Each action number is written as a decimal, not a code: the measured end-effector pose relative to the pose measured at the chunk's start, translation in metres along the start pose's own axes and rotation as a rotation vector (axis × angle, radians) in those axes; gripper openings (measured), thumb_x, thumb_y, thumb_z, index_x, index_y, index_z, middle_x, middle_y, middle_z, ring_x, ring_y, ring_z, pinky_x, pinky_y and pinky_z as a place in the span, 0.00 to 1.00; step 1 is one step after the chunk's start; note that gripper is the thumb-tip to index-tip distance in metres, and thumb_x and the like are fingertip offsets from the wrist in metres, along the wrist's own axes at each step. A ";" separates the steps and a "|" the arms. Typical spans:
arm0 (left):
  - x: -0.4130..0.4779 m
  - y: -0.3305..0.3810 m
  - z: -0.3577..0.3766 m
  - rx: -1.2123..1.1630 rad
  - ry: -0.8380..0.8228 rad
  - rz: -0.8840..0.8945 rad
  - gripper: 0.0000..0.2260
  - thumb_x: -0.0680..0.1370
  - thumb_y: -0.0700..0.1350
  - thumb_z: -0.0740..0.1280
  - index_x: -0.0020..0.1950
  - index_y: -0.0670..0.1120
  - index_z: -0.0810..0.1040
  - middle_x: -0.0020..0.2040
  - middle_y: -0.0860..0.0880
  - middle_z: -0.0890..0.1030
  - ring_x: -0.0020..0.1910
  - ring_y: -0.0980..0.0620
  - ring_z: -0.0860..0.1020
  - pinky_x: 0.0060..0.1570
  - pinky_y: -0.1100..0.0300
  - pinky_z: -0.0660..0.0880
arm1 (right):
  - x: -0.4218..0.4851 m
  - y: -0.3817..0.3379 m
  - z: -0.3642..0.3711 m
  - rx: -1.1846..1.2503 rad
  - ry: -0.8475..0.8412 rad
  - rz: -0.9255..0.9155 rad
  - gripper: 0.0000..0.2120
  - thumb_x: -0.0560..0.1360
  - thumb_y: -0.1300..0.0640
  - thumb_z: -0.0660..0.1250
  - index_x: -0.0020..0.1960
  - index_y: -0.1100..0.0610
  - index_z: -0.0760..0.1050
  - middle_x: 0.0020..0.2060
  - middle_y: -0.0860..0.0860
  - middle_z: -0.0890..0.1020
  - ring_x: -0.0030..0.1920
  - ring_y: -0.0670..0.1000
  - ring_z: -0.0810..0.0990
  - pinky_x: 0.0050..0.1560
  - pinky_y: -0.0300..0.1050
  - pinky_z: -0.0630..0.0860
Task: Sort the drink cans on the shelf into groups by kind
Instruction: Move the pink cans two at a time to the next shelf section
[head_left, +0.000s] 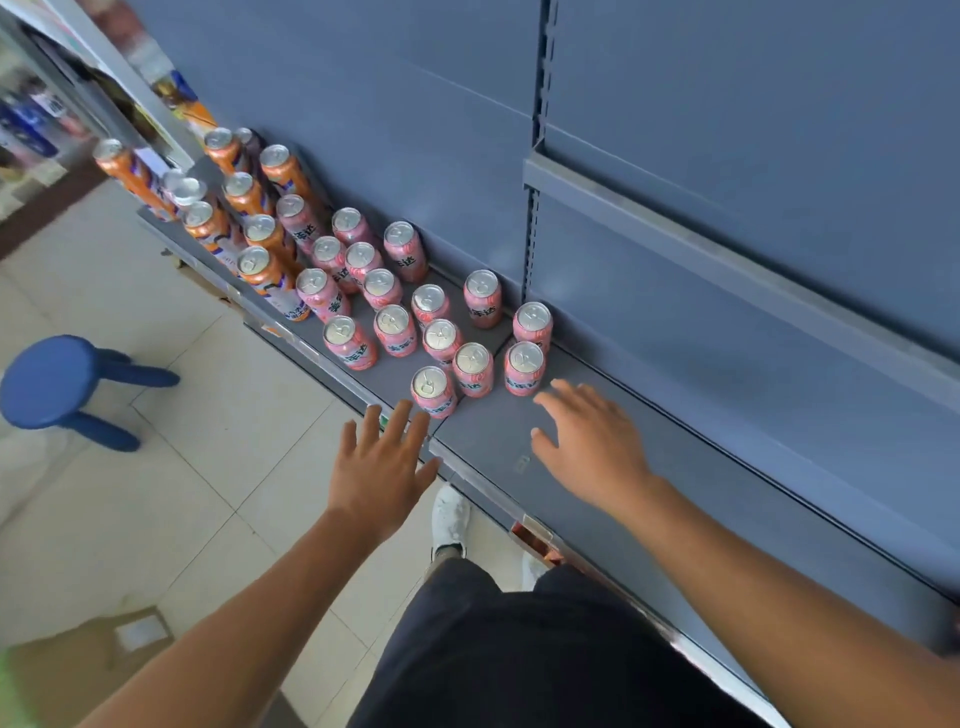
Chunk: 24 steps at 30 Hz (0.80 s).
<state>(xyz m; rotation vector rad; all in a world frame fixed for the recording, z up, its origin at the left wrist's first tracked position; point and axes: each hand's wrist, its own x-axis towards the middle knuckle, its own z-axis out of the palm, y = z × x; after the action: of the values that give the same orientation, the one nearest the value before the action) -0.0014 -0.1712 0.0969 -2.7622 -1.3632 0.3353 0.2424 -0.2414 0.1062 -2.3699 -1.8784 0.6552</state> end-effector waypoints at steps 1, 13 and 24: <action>0.009 -0.005 0.003 -0.003 -0.021 0.007 0.25 0.76 0.60 0.68 0.66 0.45 0.75 0.66 0.43 0.77 0.61 0.35 0.76 0.54 0.41 0.75 | 0.007 -0.001 0.001 0.011 -0.007 0.019 0.21 0.78 0.48 0.62 0.69 0.53 0.71 0.68 0.51 0.73 0.68 0.57 0.70 0.62 0.55 0.71; 0.115 -0.072 0.052 -0.083 -0.306 0.149 0.34 0.78 0.63 0.63 0.77 0.48 0.56 0.76 0.48 0.63 0.73 0.42 0.64 0.69 0.47 0.65 | 0.093 -0.022 0.034 0.195 -0.130 0.382 0.31 0.77 0.52 0.66 0.76 0.56 0.58 0.72 0.53 0.69 0.69 0.58 0.70 0.61 0.53 0.69; 0.157 -0.086 0.095 -0.149 -0.400 0.331 0.36 0.74 0.60 0.71 0.75 0.49 0.59 0.72 0.50 0.68 0.69 0.44 0.68 0.66 0.50 0.69 | 0.152 -0.008 0.077 0.421 -0.087 0.593 0.36 0.73 0.55 0.71 0.76 0.51 0.58 0.70 0.50 0.72 0.66 0.56 0.74 0.58 0.51 0.71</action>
<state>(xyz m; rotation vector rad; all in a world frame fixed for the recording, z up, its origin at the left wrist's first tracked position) 0.0042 -0.0005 -0.0115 -3.1710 -1.0116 0.8760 0.2341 -0.1136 -0.0062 -2.6040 -0.8966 1.0743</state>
